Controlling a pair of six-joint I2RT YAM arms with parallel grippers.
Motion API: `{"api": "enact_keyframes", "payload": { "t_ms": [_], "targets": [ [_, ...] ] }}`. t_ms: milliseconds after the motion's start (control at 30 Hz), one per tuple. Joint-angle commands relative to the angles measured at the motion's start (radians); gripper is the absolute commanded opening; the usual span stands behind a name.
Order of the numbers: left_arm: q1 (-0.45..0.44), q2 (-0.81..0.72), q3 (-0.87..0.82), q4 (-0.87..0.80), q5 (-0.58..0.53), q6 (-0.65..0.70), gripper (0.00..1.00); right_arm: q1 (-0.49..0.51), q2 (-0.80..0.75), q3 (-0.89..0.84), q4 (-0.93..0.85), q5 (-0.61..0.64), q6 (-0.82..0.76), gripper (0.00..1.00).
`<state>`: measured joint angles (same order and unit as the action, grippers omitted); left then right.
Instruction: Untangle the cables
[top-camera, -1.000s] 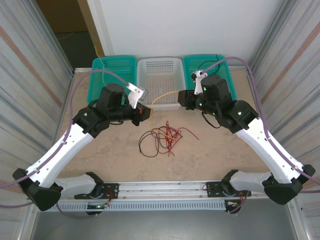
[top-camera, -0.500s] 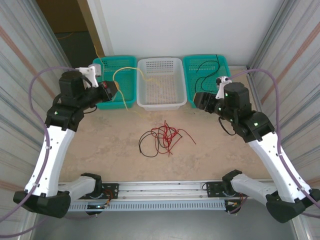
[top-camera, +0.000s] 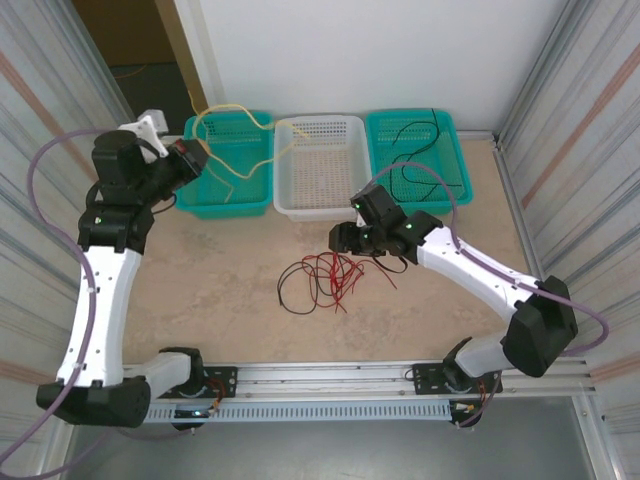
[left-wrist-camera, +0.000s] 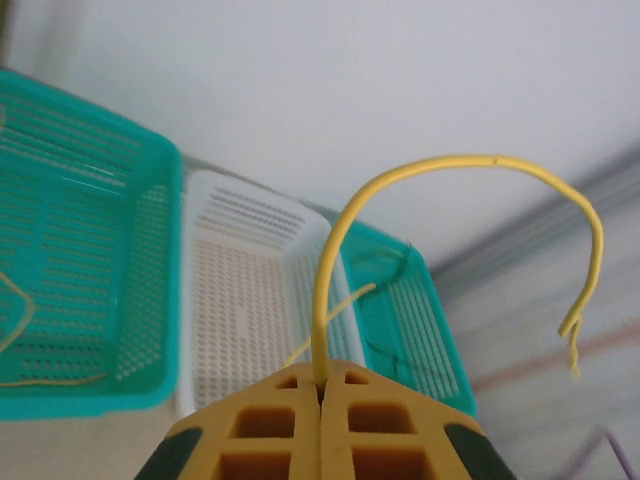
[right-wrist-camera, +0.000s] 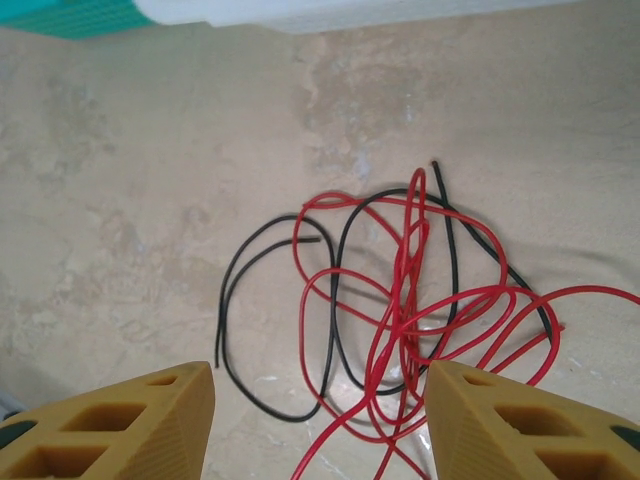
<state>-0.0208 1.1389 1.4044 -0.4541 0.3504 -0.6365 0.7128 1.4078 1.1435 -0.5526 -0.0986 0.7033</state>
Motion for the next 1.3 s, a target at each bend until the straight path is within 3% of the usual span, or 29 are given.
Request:
{"api": "enact_keyframes", "payload": {
  "t_ms": [0, 67, 167, 367, 500, 633, 733, 833, 933, 1000, 1133, 1267],
  "targets": [
    [0.106, 0.062, -0.089, 0.258, 0.022, -0.195, 0.0, -0.002, 0.0, 0.022, 0.019, 0.01, 0.052, 0.56],
    [0.158, 0.104, -0.126, 0.408, 0.034, -0.309, 0.0, 0.006, -0.007, 0.012, 0.014, 0.013, 0.055, 0.56],
    [0.177, 0.203, -0.102, 0.546, 0.03, -0.348, 0.0, 0.015, -0.018, -0.005, 0.005, 0.021, 0.057, 0.56],
    [0.189, 0.409, -0.018, 0.688, 0.019, -0.433, 0.0, 0.018, -0.017, -0.014, 0.002, 0.027, 0.062, 0.56],
    [0.181, 0.498, -0.03, 0.718, -0.048, -0.456, 0.0, 0.019, -0.009, 0.005, -0.007, 0.033, 0.057, 0.55],
    [0.171, 0.58, -0.153, 0.869, -0.003, -0.541, 0.34, 0.018, -0.006, 0.027, -0.025, 0.049, 0.042, 0.55],
    [0.149, 0.585, -0.225, 0.913, 0.049, -0.491, 0.5, 0.014, -0.004, 0.032, -0.03, 0.056, 0.035, 0.56],
    [0.142, 0.542, -0.254, 0.829, 0.069, -0.381, 0.61, 0.01, 0.013, 0.047, -0.041, 0.046, 0.034, 0.56],
    [0.135, 0.462, -0.288, 0.728, 0.063, -0.287, 0.64, 0.016, 0.032, 0.063, -0.059, 0.052, 0.032, 0.56],
    [0.121, 0.4, -0.278, 0.607, 0.038, -0.202, 0.64, 0.019, 0.039, 0.059, -0.066, 0.064, 0.033, 0.57],
    [0.049, 0.282, -0.2, 0.325, -0.056, -0.006, 0.55, 0.021, 0.071, 0.053, -0.105, 0.098, 0.047, 0.58],
    [-0.087, 0.141, -0.238, 0.287, -0.09, 0.121, 0.56, 0.023, 0.111, 0.039, -0.137, 0.112, 0.062, 0.58]
  ]
}}
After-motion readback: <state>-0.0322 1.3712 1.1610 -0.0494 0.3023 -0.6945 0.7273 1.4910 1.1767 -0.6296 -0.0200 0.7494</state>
